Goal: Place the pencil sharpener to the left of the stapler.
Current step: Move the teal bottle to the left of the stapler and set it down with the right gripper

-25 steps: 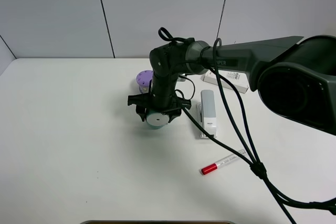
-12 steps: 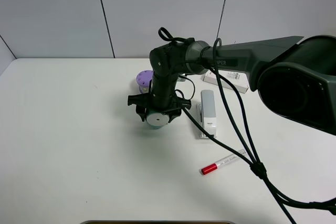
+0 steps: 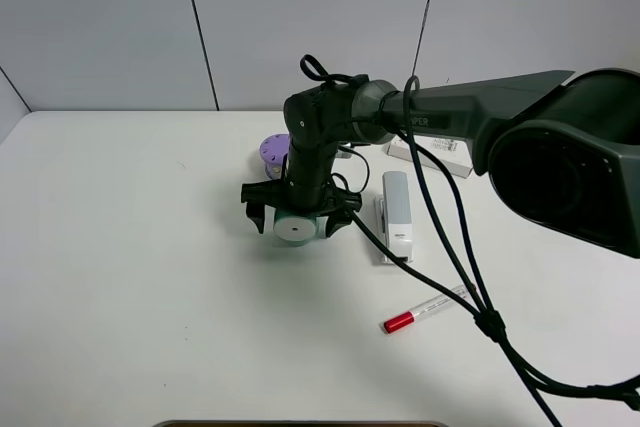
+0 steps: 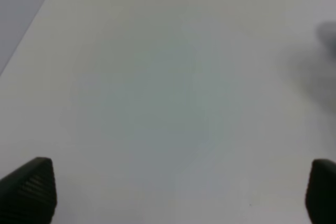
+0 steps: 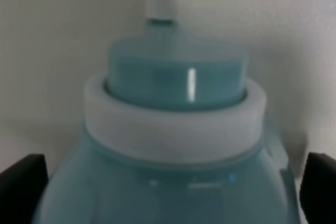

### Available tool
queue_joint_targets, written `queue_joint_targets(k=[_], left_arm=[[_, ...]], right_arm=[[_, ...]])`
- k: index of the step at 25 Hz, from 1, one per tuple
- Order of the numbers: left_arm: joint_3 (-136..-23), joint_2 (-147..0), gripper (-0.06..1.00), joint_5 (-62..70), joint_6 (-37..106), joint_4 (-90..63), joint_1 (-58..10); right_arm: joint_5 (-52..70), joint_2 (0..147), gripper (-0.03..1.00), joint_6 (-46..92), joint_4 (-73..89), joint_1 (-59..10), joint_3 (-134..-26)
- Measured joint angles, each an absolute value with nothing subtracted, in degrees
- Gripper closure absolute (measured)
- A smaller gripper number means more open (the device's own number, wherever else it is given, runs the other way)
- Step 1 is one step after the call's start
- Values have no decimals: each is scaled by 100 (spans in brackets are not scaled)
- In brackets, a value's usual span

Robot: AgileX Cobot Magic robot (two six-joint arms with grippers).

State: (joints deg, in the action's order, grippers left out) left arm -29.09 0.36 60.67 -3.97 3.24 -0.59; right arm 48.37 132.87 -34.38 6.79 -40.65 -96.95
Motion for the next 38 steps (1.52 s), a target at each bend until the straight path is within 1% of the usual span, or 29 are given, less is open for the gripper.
queue_joint_targets(k=[22, 33, 38], left_arm=[[-2909, 36, -1, 6067, -397, 324, -59], [-2909, 36, -1, 6067, -397, 324, -59], [-2909, 36, -1, 6067, -397, 324, -59]], right_arm=[[5020, 13146, 1, -3438, 491, -4065, -9680], [5341, 12333, 1, -3593, 370, -4125, -9680], [5544, 11811, 1, -3719, -34, -4148, -9680]])
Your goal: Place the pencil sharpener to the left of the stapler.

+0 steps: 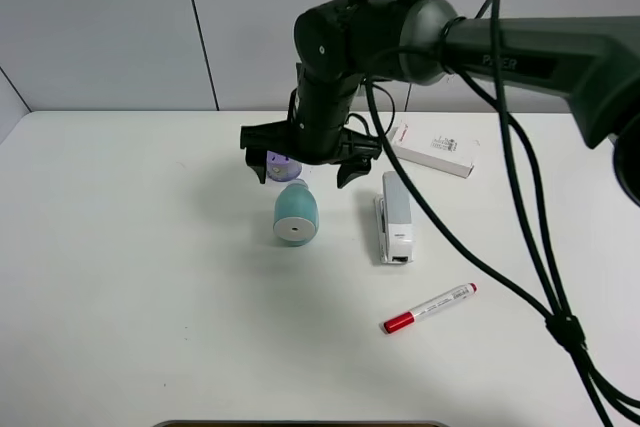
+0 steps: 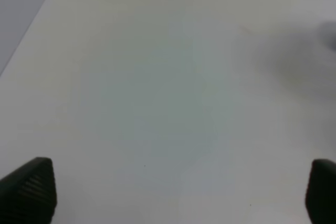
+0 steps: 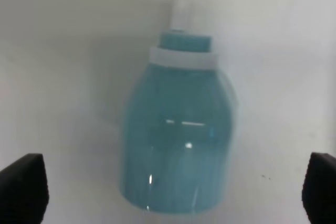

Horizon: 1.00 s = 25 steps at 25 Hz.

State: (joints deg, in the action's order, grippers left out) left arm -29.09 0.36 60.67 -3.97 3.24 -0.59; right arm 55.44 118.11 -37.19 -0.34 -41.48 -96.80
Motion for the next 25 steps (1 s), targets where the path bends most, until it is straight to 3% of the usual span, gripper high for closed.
queue_joint_targets(k=[25], left_arm=[[-2909, 36, -1, 6067, -397, 324, -59]], right_arm=[[6288, 8357, 1, -3101, -2373, -4154, -9680]])
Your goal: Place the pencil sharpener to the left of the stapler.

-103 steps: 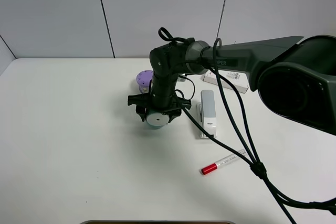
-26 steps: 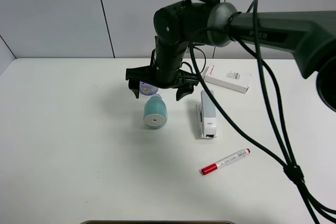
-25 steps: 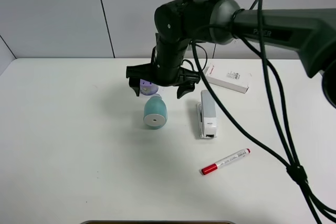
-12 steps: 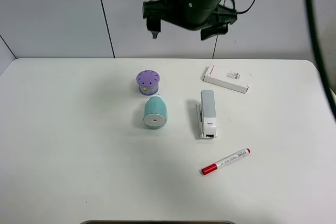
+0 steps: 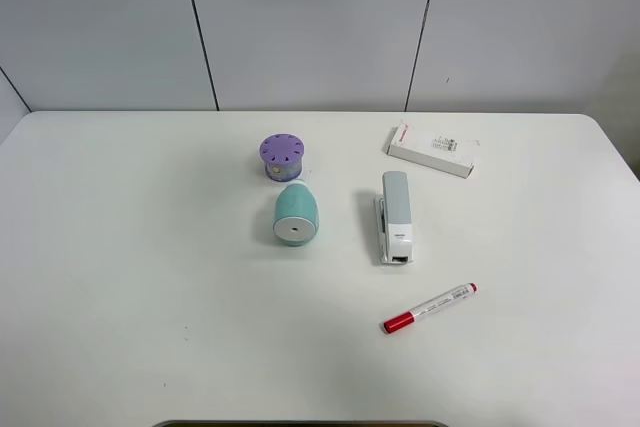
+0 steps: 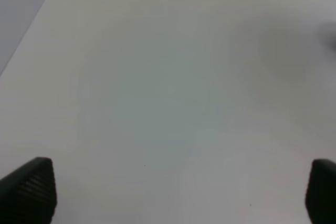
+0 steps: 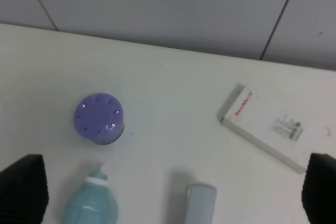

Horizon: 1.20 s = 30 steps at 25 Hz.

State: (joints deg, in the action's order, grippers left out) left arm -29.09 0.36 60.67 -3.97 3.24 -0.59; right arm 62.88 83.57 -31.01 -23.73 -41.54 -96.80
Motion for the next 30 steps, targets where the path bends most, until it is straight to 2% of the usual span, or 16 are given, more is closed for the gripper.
queue_joint_targets(k=[13, 23, 30], left_arm=[[-2909, 36, -1, 6067, -397, 324, -59], [-2909, 36, -1, 6067, -397, 324, -59], [-2909, 36, -1, 6067, -397, 324, -59]], right_arm=[[6931, 6303, 1, -2759, -3139, -4125, -9680], [7014, 4458, 1, -1196, -2691, -2535, -9656], [7019, 3690, 1, -441, -2116, -1930, -9651]])
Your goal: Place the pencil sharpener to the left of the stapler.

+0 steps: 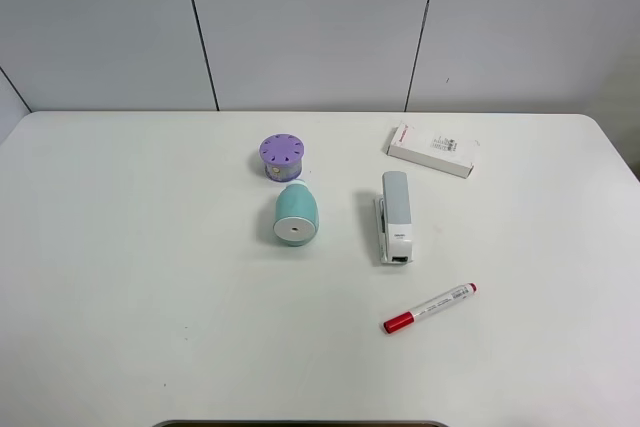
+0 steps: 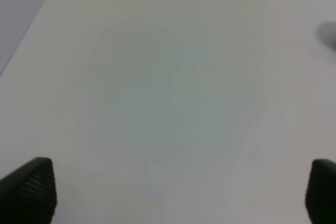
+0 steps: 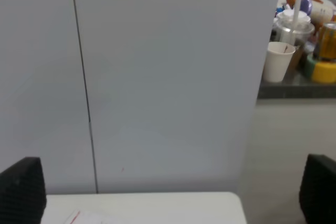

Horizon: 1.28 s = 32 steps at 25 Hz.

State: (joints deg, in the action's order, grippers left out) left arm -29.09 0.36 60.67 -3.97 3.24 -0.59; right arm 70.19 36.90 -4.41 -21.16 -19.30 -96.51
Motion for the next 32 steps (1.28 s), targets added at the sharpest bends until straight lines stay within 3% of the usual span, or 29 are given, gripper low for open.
queue_joint_targets(k=[5, 14, 19, 32], left_arm=[[-2909, 36, -1, 6067, -397, 324, -59], [-2909, 36, -1, 6067, -397, 324, -59], [-2909, 36, -1, 6067, -397, 324, -59], [-2909, 36, -1, 6067, -397, 324, -59]], right_arm=[[7013, 3087, 1, -109, -1841, -1429, -8924], [7018, 1621, 1, 0, -1701, -554, -6078], [7030, 843, 1, 0, -1103, -118, -5040], [6631, -17, 1, -80, -254, 123, -3200]])
